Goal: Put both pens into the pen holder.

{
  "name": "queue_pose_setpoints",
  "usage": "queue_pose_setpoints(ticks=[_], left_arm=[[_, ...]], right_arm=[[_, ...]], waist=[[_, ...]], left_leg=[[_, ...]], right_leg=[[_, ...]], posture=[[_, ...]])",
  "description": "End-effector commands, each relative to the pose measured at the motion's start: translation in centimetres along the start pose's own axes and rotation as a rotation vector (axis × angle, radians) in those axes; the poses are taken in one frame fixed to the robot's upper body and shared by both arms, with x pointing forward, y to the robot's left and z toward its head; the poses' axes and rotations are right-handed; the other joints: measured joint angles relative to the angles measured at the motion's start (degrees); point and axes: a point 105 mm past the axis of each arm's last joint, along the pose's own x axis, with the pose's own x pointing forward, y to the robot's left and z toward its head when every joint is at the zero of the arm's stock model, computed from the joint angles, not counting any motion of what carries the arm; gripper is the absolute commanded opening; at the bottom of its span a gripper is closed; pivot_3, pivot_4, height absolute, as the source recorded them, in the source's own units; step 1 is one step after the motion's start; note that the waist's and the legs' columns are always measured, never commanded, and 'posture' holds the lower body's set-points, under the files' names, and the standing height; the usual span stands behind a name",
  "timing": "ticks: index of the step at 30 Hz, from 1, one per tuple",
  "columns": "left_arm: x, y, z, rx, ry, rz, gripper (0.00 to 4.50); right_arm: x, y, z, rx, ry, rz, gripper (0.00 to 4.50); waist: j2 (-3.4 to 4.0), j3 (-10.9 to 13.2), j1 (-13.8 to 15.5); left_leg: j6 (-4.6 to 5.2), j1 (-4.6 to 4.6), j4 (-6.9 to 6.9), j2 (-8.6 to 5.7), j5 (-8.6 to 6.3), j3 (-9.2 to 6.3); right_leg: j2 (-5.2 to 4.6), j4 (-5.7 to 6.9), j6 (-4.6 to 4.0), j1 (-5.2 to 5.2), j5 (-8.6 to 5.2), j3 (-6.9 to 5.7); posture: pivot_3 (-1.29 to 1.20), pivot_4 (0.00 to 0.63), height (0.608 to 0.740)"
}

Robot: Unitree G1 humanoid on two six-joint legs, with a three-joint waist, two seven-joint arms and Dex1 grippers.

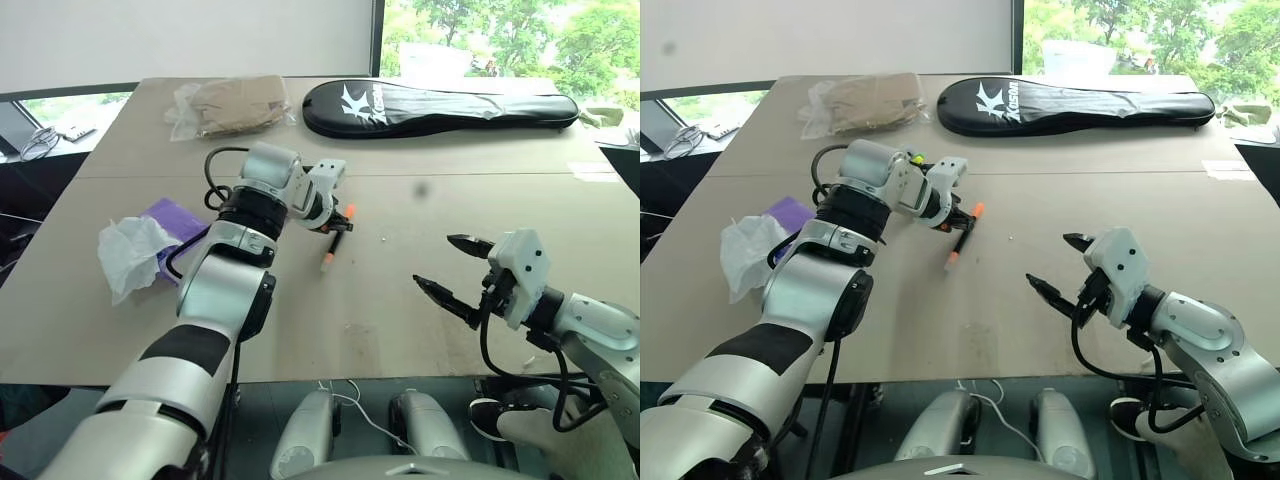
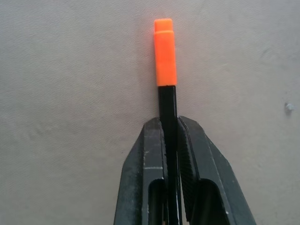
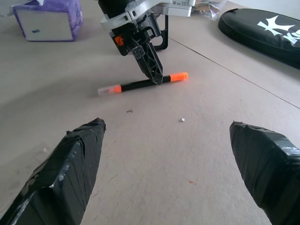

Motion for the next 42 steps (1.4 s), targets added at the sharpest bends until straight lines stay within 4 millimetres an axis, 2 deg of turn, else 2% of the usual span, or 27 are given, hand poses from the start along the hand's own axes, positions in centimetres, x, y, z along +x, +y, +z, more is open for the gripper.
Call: queue_pose_setpoints(ticks=[1,4,5,6,9,10,13,16,20,23,25,28,34,42], left_arm=[[-5.4,-3.7,2.4,-0.002,-0.169,-0.301,0.05],[-10.0,-4.5,5.1,0.026,-0.53,-0.479,0.05],[-11.7,-4.7,5.9,0.11,-0.708,-0.492,0.05],[-13.0,-4.6,6.3,0.235,-0.853,-0.407,0.05],[-14.5,-3.7,6.3,0.59,-1.07,-0.063,0.05],[-15.6,-3.2,6.3,0.713,-1.182,0.046,0.05],[-15.4,-1.0,6.0,1.072,-1.198,0.379,0.05],[-15.0,0.1,5.4,1.273,-1.178,0.516,0.05],[-15.4,1.2,5.1,1.358,-1.178,0.591,0.05],[-14.8,2.4,4.5,1.37,-1.146,0.599,0.05],[-14.5,2.8,4.3,1.36,-1.142,0.596,0.05],[-14.3,2.3,4.4,1.333,-1.192,0.544,0.05],[-13.6,2.7,3.9,1.281,-1.183,0.504,0.05],[-13.0,5.0,3.0,1.204,-1.114,0.538,0.05]], right_arm=[[-0.2,0.7,1.2,-0.037,-0.05,0.009,4.5],[-0.1,0.7,1.8,-0.033,-0.083,0.021,4.5],[0.0,0.7,2.1,-0.029,-0.1,0.025,4.5],[0.1,0.6,2.4,-0.026,-0.114,0.028,4.5],[0.6,0.6,3.1,-0.022,-0.15,0.051,4.5],[0.8,0.6,3.3,-0.02,-0.158,0.057,4.5],[1.6,0.6,3.7,-0.021,-0.175,0.087,4.5],[1.9,0.6,3.9,-0.028,-0.179,0.11,4.5],[1.8,0.5,3.9,-0.034,-0.174,0.115,4.5],[1.7,0.4,3.8,-0.035,-0.172,0.115,4.5],[1.7,0.5,3.8,-0.035,-0.173,0.115,4.5],[1.7,0.5,3.8,-0.036,-0.173,0.115,4.5],[1.6,0.4,3.8,-0.043,-0.168,0.112,4.5],[1.4,0.5,3.8,-0.05,-0.17,0.112,4.5]], waist=[[-0.03,0.0,-0.6],[0.0,0.0,-1.3],[0.02,0.0,-1.3],[0.04,0.0,-1.3],[0.04,0.0,-0.7],[0.04,0.0,-0.5],[0.03,0.0,0.6],[0.03,0.0,1.2],[0.01,0.0,1.3],[0.01,0.0,1.0],[0.02,0.0,0.9],[0.01,0.0,0.9],[0.01,0.0,0.9],[0.01,0.0,0.8]], left_leg=[[-0.03,-0.5,0.26,0.05,0.02,-0.06],[-0.04,-0.44,0.17,0.11,0.02,0.08],[-0.05,-0.41,0.15,0.15,0.02,0.1],[-0.06,-0.37,0.14,0.18,0.02,0.1],[-0.12,-0.29,0.14,0.17,0.05,0.15],[-0.13,-0.26,0.14,0.16,0.06,0.19],[-0.11,-0.3,0.16,0.13,0.05,0.15],[-0.08,-0.3,0.15,0.11,0.03,0.16],[0.11,-0.47,0.19,0.08,-0.07,-0.04],[0.15,-0.47,0.18,0.07,-0.09,-0.04],[0.26,-0.44,0.17,0.08,-0.16,-0.04],[0.3,-0.41,0.19,0.09,-0.18,-0.03],[0.32,-0.4,0.25,0.07,-0.18,-0.03],[0.32,-0.36,0.25,0.08,-0.18,-0.03]], right_leg=[[0.0,0.15,-0.02,-0.48,0.01,-0.01],[-0.04,0.19,-0.03,-0.57,0.01,0.18],[-0.05,0.21,-0.03,-0.58,0.01,0.21],[-0.05,0.21,-0.04,-0.56,0.02,0.31],[-0.08,0.22,-0.07,-0.49,0.03,0.47],[-0.08,0.21,-0.08,-0.47,0.04,0.51],[-0.11,0.08,-0.09,-0.41,0.05,0.45],[-0.1,0.01,-0.09,-0.38,0.05,0.43],[-0.15,-0.16,-0.08,-0.33,0.06,0.17],[-0.13,-0.19,-0.07,-0.33,0.06,0.14],[-0.12,-0.17,-0.07,-0.33,0.06,0.08],[-0.07,-0.11,-0.07,-0.32,0.06,-0.05],[0.0,-0.07,-0.06,-0.28,0.06,-0.09],[0.01,-0.02,-0.06,-0.28,0.06,-0.08]], posture=[[0.0,0.15,0.74],[0.0,0.15,0.74],[0.0,0.15,0.74],[0.0,0.15,0.74],[0.0,0.15,0.74],[0.0,0.15,0.74],[0.0,0.15,0.74],[0.0,0.15,0.74],[0.0,0.15,0.74],[0.0,0.15,0.74],[0.0,0.15,0.74],[0.0,0.15,0.74],[0.0,0.15,0.74],[0.0,0.15,0.74]])
